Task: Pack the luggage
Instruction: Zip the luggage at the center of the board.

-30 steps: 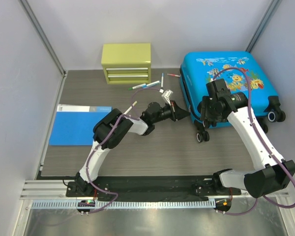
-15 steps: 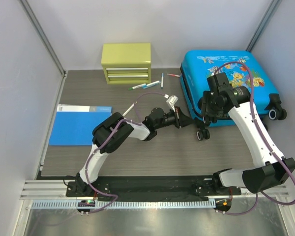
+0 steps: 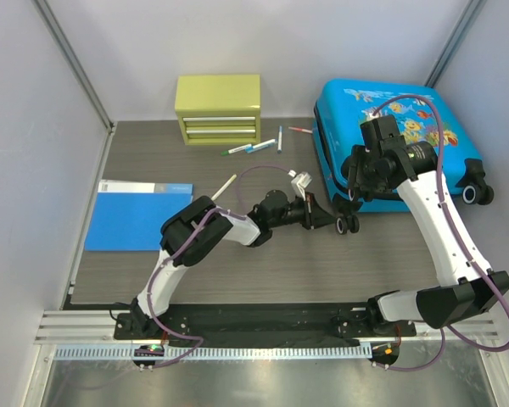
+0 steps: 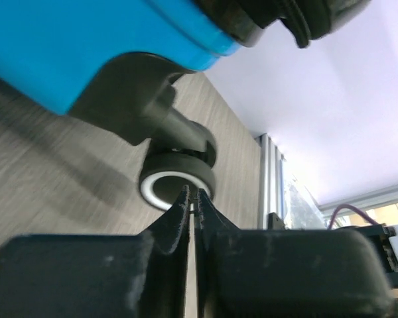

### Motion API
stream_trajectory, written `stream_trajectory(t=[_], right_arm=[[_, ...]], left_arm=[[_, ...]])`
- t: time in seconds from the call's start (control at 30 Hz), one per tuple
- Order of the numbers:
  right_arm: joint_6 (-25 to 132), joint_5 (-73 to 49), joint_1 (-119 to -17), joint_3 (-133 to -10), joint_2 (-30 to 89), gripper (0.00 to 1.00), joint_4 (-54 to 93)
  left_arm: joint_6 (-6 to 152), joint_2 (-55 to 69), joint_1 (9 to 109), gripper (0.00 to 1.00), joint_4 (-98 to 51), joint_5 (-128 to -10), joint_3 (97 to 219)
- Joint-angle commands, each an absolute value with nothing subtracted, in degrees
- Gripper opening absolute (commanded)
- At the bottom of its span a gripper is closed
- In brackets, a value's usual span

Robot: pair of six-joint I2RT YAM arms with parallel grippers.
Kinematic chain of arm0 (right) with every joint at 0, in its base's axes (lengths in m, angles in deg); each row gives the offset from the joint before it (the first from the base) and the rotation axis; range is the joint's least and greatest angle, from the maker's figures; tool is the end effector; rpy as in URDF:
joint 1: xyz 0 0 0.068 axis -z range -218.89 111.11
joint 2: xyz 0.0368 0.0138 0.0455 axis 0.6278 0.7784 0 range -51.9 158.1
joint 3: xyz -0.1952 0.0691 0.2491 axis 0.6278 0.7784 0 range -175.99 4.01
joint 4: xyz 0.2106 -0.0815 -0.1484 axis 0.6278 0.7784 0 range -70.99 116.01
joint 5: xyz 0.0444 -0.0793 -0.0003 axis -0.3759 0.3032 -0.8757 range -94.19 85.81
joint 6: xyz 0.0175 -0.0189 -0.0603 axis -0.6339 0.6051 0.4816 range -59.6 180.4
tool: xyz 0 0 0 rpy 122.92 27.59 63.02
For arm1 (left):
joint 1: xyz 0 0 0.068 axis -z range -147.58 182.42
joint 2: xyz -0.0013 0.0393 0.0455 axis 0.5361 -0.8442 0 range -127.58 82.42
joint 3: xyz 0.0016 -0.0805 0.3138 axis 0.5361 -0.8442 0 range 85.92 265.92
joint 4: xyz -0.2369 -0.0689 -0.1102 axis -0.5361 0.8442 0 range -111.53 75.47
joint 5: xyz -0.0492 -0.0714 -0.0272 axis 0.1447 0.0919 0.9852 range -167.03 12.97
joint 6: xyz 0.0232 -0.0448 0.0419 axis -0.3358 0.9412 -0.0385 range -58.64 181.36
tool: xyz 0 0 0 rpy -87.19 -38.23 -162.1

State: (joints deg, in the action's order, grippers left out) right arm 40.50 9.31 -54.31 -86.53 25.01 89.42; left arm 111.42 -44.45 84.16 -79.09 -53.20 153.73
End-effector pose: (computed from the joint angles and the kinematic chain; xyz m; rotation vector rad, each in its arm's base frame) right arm 0.2435 0.0547 0.4362 0.1875 2.5147 -0.0561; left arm 0.3014 -0.4159 0.1763 0.4065 1.8401 -1.6412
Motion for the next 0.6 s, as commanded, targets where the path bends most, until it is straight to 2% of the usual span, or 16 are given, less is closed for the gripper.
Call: stream_trajectory(t=[0.0, 0.03, 0.1, 0.13, 0.33, 0.57], right_arm=[[36.85, 15.85, -53.30, -90.38, 21.41, 0.01, 78.86], [36.76, 15.50, -53.30, -90.29, 21.23, 0.01, 78.86], [36.85, 14.98, -53.30, -89.94, 20.79, 0.01, 78.77], [36.85, 14.62, -53.30, -89.77, 20.61, 0.01, 78.77], [36.85, 12.78, -53.21, -88.97, 19.73, 0.01, 78.95], [37.37, 11.63, -53.30, -89.50, 20.08, 0.01, 79.39]], left_arm=[[108.74, -39.84, 80.07, 0.18, -80.15, -52.60, 154.48], [108.73, -40.01, 78.84, 0.30, -82.68, -51.29, 154.38], [108.12, -41.15, 75.24, 0.41, -84.28, -48.57, 155.95], [107.60, -41.59, 74.26, 0.53, -85.24, -45.25, 156.92], [99.87, -43.53, 71.79, 0.61, -83.15, -39.86, 164.22], [98.98, -47.75, 71.70, 0.63, -82.88, -32.92, 170.64]])
